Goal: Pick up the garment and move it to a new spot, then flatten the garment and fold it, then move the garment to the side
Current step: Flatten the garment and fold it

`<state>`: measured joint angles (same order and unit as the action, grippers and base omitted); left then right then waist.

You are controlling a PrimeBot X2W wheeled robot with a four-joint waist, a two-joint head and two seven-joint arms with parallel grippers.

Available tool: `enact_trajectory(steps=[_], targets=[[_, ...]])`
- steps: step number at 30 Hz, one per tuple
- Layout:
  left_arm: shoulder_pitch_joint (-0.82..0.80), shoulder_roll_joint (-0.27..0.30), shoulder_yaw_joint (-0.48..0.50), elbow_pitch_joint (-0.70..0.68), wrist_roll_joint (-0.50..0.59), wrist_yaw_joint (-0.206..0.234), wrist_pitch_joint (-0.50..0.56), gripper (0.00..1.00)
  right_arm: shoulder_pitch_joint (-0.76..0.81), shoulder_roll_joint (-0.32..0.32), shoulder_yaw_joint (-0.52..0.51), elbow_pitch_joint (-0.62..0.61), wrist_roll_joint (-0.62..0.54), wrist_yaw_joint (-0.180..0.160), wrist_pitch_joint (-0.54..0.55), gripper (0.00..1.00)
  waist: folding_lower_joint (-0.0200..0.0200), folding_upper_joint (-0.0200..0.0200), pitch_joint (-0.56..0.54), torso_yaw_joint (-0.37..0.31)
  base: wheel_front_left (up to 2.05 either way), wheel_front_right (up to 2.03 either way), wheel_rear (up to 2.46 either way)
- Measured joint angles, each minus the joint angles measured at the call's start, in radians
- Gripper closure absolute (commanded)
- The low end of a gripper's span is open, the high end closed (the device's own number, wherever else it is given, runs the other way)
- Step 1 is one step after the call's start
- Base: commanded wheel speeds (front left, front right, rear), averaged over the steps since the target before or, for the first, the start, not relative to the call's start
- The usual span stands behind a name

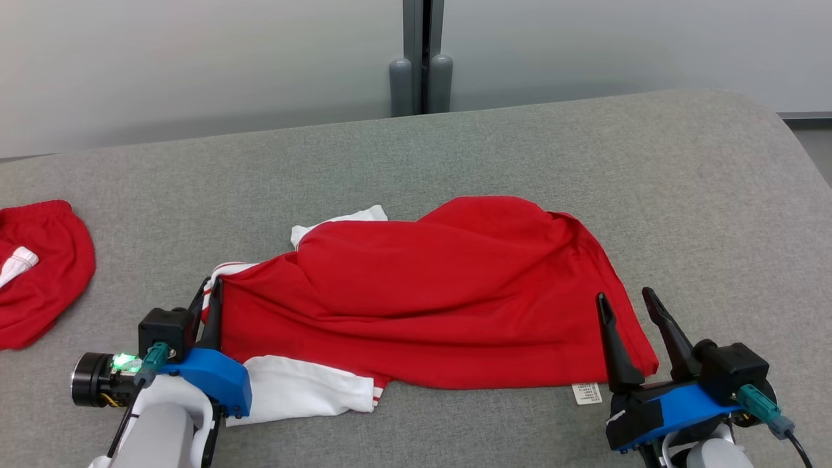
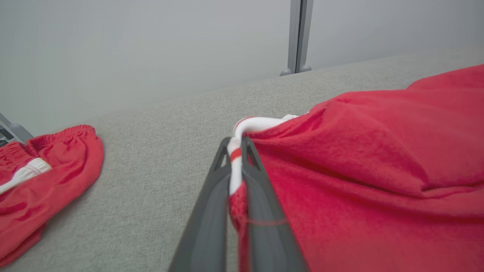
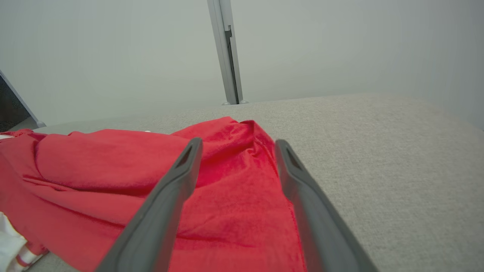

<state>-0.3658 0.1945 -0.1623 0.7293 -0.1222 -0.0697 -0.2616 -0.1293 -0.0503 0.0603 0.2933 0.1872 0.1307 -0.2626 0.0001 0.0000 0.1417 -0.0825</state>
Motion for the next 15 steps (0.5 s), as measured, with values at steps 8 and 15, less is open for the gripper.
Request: enact_trajectory(steps=[8,15], targets=[[0.022,-0.016,0.023,-0.102,-0.004,0.018,0.0,0.0,-0.004,0.0,0.01,0.01,0.005,0.0,0.0,0.0,0.0,0.0,-0.007,0.0,0.0,0.0,0.0],[0.137,-0.029,0.05,-0.253,0.004,0.012,-0.001,0.0,0.011,0.0,0.005,0.019,0.007,0.0,0.0,0.0,-0.0002,0.0,-0.027,0.028,0.0,0.0,0.0]])
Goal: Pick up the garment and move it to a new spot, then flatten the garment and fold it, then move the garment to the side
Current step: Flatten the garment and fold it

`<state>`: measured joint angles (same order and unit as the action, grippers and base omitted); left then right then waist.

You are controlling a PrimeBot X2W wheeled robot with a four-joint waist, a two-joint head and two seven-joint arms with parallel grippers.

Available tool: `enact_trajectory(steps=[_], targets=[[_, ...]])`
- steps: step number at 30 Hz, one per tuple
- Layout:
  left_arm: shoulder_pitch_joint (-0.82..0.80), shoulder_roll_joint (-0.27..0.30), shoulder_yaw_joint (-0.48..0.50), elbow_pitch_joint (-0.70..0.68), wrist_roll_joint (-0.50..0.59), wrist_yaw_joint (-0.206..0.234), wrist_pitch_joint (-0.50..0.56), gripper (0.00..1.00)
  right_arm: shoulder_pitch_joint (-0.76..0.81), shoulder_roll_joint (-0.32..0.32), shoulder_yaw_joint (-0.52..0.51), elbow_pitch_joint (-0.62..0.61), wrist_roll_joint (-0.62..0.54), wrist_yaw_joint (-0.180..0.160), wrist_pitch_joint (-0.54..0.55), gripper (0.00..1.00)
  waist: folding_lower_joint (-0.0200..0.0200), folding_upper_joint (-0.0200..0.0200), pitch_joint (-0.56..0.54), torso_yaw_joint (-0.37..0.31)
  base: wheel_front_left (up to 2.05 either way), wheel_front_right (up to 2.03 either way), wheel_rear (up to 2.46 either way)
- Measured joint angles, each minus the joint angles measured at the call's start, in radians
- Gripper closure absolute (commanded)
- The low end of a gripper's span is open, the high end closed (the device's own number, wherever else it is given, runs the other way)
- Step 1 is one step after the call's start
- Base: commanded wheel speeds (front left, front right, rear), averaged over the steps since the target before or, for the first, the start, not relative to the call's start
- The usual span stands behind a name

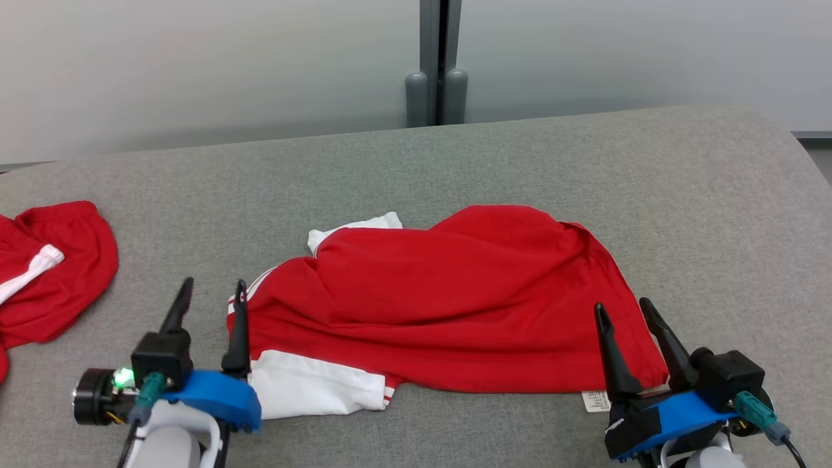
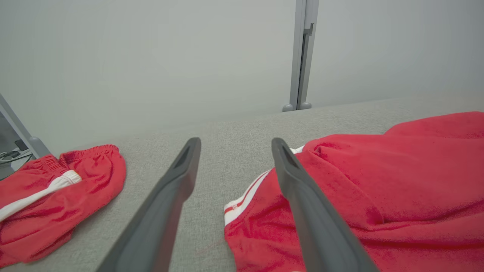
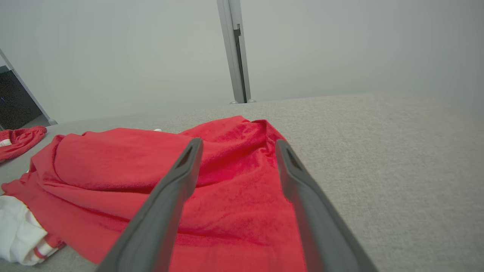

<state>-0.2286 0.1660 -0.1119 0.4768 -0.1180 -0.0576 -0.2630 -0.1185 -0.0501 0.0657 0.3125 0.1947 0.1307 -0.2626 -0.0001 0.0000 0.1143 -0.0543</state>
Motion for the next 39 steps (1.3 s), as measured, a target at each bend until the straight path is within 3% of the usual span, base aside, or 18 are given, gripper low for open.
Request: enact_trajectory(steps=[12,26,28,29,34,39], targets=[[0.084,-0.02,-0.1,0.06,0.047,-0.052,0.0,0.0,0.004,0.0,0.011,0.006,0.0,0.0,0.0,0.0,0.0,0.0,0.0,0.024,0.0,0.0,0.0],[0.024,-0.027,-0.107,0.218,0.043,-0.057,0.0,0.0,-0.005,0.0,0.018,0.015,0.008,0.0,0.0,0.0,0.0001,0.0,0.03,-0.016,0.0,0.0,0.0],[0.009,-0.028,-0.106,0.255,0.043,-0.057,0.0,0.91,-0.006,0.0,0.016,0.016,0.009,0.0,0.0,0.0,0.0001,0.0,0.035,-0.02,0.0,0.0,0.0],[0.003,-0.028,-0.106,0.264,0.043,-0.057,0.0,1.0,-0.006,0.0,0.014,0.016,0.009,0.0,0.0,0.0,0.0,0.0,0.036,-0.021,0.0,0.0,0.0],[-0.006,-0.031,-0.107,0.277,0.048,-0.057,0.0,1.0,-0.006,0.0,0.0,0.016,0.008,0.0,0.0,0.0,0.0001,0.0001,0.031,-0.013,0.0,0.0,0.0],[0.009,-0.031,-0.103,0.202,0.043,-0.057,0.0,1.0,0.0,0.0,-0.003,0.015,0.007,0.0,0.0,0.0,0.0001,0.0,0.015,0.015,0.0,0.0,0.0]])
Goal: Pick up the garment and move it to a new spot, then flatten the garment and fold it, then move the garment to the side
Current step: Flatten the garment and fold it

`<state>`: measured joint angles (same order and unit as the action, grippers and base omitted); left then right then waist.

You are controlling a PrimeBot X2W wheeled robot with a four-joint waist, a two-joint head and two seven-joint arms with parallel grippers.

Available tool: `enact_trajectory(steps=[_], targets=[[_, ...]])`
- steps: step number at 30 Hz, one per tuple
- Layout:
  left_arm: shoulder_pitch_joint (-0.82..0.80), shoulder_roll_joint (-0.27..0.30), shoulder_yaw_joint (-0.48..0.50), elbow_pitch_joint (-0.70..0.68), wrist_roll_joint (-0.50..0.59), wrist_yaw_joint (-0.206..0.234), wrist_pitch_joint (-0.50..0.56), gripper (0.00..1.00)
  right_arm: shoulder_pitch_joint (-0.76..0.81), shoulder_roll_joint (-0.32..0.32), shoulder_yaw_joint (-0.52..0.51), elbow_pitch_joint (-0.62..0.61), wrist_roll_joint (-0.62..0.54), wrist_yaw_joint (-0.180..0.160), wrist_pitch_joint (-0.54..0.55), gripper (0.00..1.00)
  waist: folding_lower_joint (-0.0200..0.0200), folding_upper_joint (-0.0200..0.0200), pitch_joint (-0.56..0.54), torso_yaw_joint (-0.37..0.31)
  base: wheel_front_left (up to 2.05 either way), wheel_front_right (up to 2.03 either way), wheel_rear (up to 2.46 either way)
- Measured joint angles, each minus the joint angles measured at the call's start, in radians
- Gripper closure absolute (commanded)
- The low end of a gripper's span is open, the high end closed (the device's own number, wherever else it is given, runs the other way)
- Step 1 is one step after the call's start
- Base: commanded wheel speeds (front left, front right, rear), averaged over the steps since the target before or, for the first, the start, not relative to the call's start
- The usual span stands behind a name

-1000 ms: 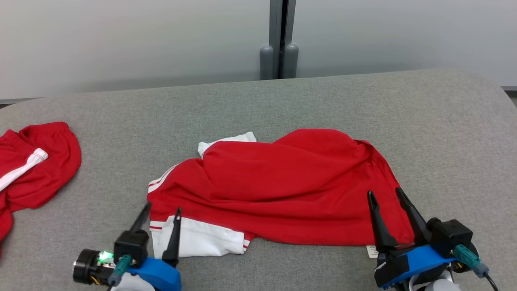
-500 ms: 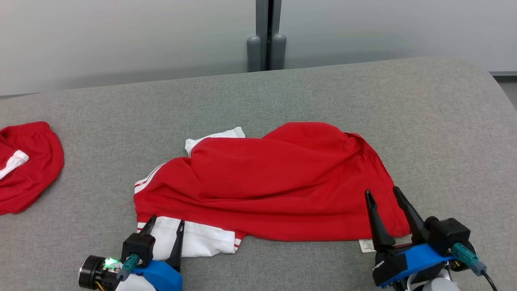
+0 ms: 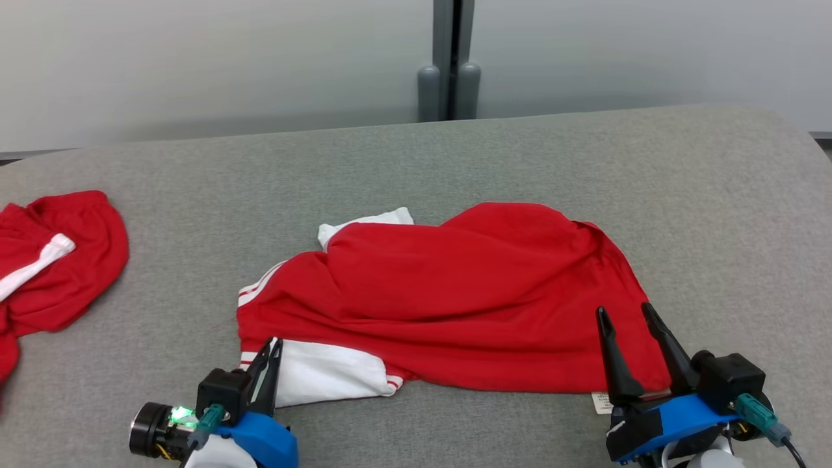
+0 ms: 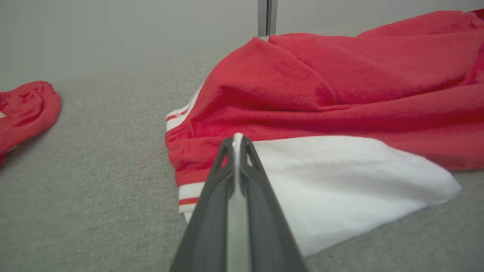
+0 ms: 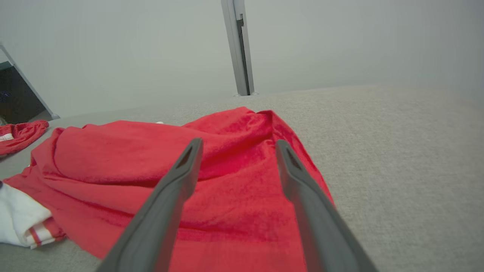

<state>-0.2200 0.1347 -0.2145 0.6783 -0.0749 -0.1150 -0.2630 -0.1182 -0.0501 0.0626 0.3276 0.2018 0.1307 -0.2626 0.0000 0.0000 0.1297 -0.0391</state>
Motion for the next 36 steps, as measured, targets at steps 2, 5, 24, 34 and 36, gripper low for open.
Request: enact_trajectory(steps=[2,5,24,34,36], targets=[[0.027,-0.001,-0.002,-0.046,-0.005,-0.001,0.0,1.0,0.004,0.0,-0.001,0.0,0.002,0.0,0.0,0.0,0.0,0.0,-0.006,0.014,0.0,0.0,0.0],[0.081,-0.002,-0.017,-0.119,-0.004,-0.006,0.0,1.0,0.007,0.0,-0.003,0.001,0.003,0.0,0.0,0.0,-0.0001,0.0,-0.012,0.034,0.0,0.0,0.0],[0.332,-0.04,0.067,-0.431,-0.063,-0.006,0.0,0.0,0.03,0.0,-0.008,0.017,0.012,0.0,0.0,0.0,0.0,-0.0001,-0.057,0.092,0.0,0.0,0.0],[0.333,-0.079,0.196,-0.53,-0.077,0.028,0.0,0.0,0.048,0.0,-0.026,0.014,0.009,0.0,0.0,0.0,-0.0001,-0.0001,-0.098,0.047,0.0,0.0,0.0],[0.327,-0.08,0.219,-0.536,-0.077,0.036,0.0,0.0,0.053,0.0,-0.03,0.012,0.007,0.0,0.0,0.0,-0.0001,-0.0001,-0.104,0.033,0.0,0.0,0.0]])
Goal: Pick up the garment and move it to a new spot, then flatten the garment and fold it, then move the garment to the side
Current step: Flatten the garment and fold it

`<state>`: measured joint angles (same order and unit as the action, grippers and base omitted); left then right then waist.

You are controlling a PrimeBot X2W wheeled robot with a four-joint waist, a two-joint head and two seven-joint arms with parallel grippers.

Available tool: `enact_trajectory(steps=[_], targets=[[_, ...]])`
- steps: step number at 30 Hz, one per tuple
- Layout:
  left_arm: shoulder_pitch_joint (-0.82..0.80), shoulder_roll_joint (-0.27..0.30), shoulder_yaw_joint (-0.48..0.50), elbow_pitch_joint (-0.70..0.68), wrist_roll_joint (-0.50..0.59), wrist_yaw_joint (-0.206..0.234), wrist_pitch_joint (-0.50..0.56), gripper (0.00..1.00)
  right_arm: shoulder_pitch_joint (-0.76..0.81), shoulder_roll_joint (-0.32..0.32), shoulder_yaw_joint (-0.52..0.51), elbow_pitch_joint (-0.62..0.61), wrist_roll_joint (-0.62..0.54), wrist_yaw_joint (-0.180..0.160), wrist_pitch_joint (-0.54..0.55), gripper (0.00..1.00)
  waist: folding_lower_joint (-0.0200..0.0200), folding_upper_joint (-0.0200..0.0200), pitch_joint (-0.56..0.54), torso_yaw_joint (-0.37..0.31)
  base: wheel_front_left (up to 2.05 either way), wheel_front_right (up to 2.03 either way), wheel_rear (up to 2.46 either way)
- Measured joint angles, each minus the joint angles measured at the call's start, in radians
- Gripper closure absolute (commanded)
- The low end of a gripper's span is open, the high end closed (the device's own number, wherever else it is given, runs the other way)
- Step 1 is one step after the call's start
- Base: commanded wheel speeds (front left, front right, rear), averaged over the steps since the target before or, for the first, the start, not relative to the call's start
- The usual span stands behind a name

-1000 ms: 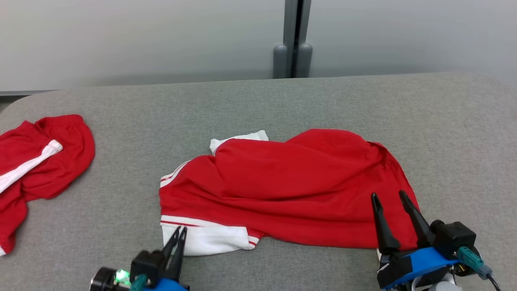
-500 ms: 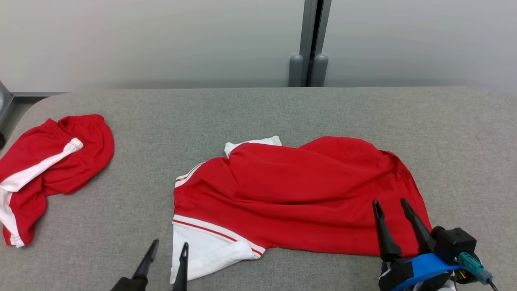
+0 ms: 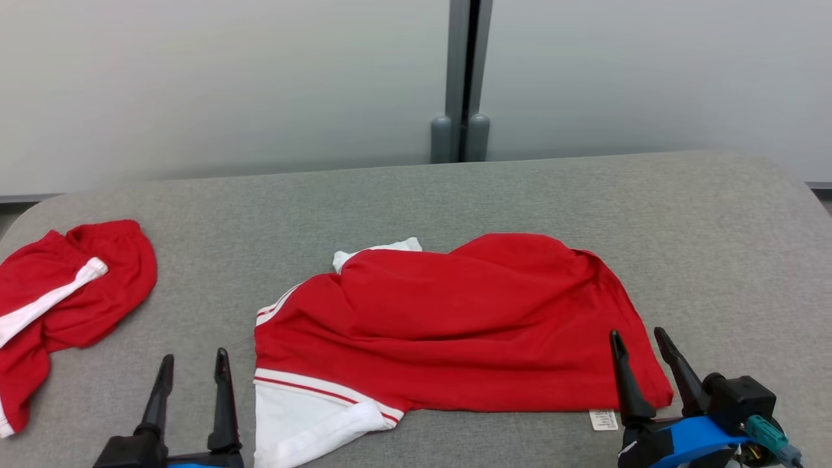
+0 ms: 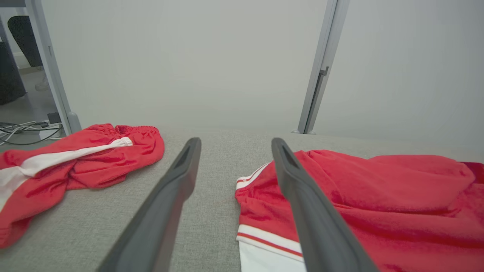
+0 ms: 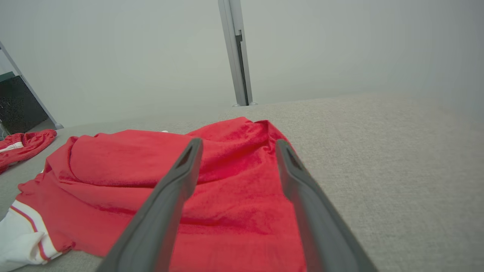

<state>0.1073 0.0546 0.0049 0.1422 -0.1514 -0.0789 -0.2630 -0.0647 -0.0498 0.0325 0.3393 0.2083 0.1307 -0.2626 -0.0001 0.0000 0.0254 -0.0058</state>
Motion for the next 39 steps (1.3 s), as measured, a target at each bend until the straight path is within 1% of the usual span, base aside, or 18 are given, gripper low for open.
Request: enact_trajectory(steps=[4,11,16,30,39], targets=[[-0.001,-0.002,0.045,0.0,0.006,0.008,0.0,0.0,0.014,0.0,-0.014,-0.017,-0.006,0.0,0.0,0.0,0.0,0.0,-0.009,-0.026,0.0,0.0,0.0],[0.012,-0.003,0.089,0.024,0.054,0.009,0.0,0.0,0.064,0.0,-0.035,-0.042,-0.032,0.0,0.0,0.0,0.0,0.0002,-0.023,-0.058,0.0,0.0,0.0],[0.014,-0.003,0.09,0.046,0.08,0.011,0.0,0.0,0.084,0.0,-0.045,-0.03,-0.041,0.0,0.0,0.0,0.0001,0.0002,-0.025,-0.06,0.0,0.0,0.0],[0.012,-0.004,0.08,0.061,0.09,0.018,0.0,0.0,0.083,0.0,-0.054,-0.017,-0.046,0.0,0.0,0.0,0.0001,0.0002,-0.024,-0.052,0.0,0.0,0.0],[-0.021,-0.004,0.042,0.167,0.071,0.0,0.0,0.0,0.014,-0.004,-0.112,0.085,-0.076,0.0,0.0,0.0,0.0001,0.0002,-0.006,-0.053,0.0,0.0,0.0]])
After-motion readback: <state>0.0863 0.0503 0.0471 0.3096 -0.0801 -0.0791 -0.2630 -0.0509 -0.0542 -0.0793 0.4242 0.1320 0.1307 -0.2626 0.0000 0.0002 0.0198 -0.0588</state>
